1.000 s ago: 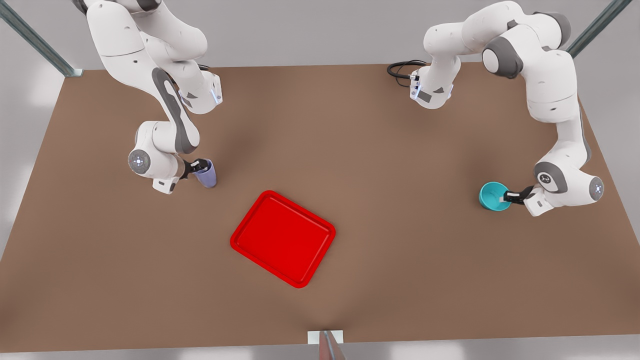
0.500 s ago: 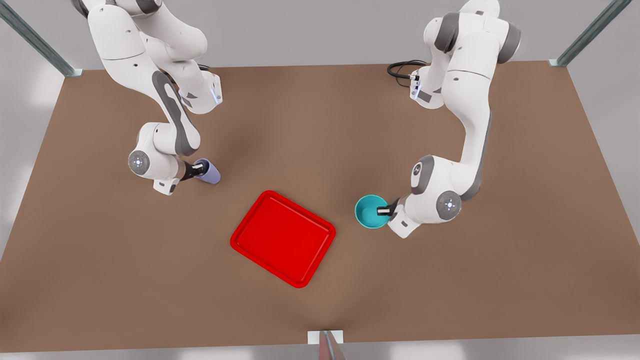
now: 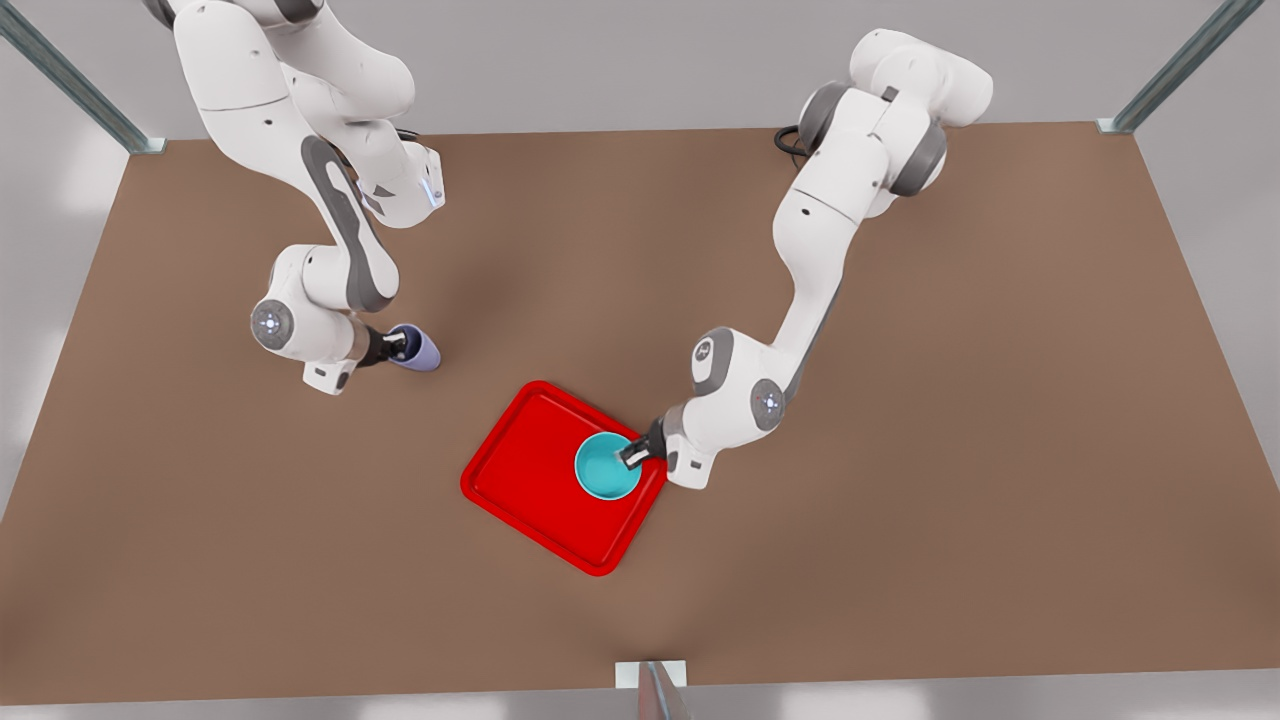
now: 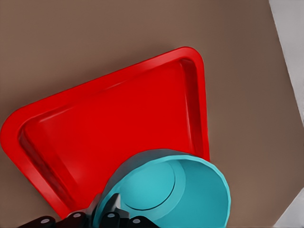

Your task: Place the bowl on the tray with the left arm and the cup on the tray with the right arm

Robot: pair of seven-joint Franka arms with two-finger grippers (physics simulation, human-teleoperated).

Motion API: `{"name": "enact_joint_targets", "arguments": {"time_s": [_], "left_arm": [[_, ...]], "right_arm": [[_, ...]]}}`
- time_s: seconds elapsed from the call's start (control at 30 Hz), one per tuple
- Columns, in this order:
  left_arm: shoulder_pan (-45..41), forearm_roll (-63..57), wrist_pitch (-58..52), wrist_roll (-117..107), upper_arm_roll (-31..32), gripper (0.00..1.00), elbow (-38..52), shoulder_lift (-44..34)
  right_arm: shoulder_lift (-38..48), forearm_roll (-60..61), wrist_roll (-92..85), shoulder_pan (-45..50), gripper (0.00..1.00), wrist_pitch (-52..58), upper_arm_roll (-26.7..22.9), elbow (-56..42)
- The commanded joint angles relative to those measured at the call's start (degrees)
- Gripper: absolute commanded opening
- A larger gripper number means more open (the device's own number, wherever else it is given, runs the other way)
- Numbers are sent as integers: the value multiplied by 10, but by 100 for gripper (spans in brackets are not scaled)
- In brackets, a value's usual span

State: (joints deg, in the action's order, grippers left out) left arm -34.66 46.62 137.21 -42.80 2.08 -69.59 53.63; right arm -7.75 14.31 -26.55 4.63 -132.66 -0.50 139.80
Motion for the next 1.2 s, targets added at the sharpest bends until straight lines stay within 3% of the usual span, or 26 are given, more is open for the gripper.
{"name": "enact_joint_targets", "arguments": {"time_s": [0.0, 0.2, 0.23, 0.27, 0.37, 0.43, 0.5, 0.53, 0.63, 0.7, 0.73, 0.77, 0.8, 0.87, 0.97, 1.17], "left_arm": [[-2, -115, -5, -10, -1, 21, -1, 2], [-11, -118, 12, 5, -1, 22, -3, 30], [-11, -119, 11, 10, -1, 67, -3, 31], [-11, -118, 11, 7, -1, 100, -3, 29], [-10, -125, 3, 6, -4, 100, -2, 19], [-2, -168, -82, 6, -16, 100, 1, -14], [-2, -207, -182, 6, -87, 100, 2, -65], [-1, -233, -243, 41, -153, 100, 1, -91], [-2, -248, -450, 347, -331, 100, -4, -149], [1, -290, -489, 397, -372, 100, -11, -208], [8, -304, -490, 395, -371, 100, -16, -229], [65, -361, -493, 392, -295, 100, -11, -266], [148, -453, -493, 388, -163, 100, -11, -301], [233, -493, -493, 389, -60, 100, -12, -330], [237, -498, -497, 388, -61, 100, -12, -331], [233, -497, -498, 385, -60, 100, -13, -326]], "right_arm": [[0, -6, 4, 0, 21, 0, 0, -1], [7, -6, 9, 19, 21, 21, 1, -38], [7, -6, 10, 21, 21, 21, 2, -45], [5, -6, 10, 21, 21, 21, 2, -52], [4, -6, 11, 31, 21, 30, 2, -79], [8, -6, 11, 45, 21, 42, 4, -105], [6, -6, 12, 45, 21, 65, 4, -132], [5, -6, 35, 52, 21, 64, 8, -135], [-40, -6, 98, 89, 21, 65, 11, -195], [-72, -6, 136, 111, 21, 65, 18, -238], [-75, -6, 136, 113, 21, 66, 20, -243], [-82, -6, 149, 114, 21, 66, 23, -251], [-98, -6, 162, 115, 21, 66, 30, -276], [-138, -6, 163, 114, 21, 66, 29, -336], [-180, -6, 161, 120, 21, 61, 25, -376], [-258, 14, 164, 203, 21, 55, -41, -450]]}}
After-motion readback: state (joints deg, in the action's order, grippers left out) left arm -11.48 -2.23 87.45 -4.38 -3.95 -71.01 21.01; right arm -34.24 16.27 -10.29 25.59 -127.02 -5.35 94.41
